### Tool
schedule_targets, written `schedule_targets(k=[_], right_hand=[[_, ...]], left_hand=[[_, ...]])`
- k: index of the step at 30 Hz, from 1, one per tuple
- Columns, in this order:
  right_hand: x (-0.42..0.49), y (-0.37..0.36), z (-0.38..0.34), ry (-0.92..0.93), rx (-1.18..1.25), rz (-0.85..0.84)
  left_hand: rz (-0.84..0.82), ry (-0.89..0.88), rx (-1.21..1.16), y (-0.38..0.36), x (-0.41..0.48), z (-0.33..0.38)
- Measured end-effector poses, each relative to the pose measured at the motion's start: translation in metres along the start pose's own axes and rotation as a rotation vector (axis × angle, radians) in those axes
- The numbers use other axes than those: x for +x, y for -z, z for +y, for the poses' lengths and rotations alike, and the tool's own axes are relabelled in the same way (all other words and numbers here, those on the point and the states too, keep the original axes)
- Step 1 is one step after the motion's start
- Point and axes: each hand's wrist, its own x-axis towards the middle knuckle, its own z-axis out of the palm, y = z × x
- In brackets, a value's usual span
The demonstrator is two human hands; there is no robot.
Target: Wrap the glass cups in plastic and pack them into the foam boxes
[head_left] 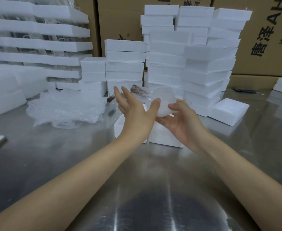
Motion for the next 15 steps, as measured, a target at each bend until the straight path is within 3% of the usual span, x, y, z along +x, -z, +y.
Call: schedule_targets(k=[2,5,9,15], right_hand=[[-0.001,-0.004,0.007,-0.05,0.016,-0.044],[0.001,-0.004,0.009,-0.048,-0.165,-0.022],[0.005,0.002,0.004,0.118,-0.528,0.013],[-0.006,0.003,0.011,0.253,-0.906,-0.094]], left_hand=[[-0.137,0.114,-0.194,0.0,0.001,-0.001],[-0.15,0.076,-0.21,0.0,0.008,-0.01],[-0.15,-0.075,-0.075,0.007,0.011,-0.014],[-0.117,-0.321,0.206,0.011,0.011,-0.012]])
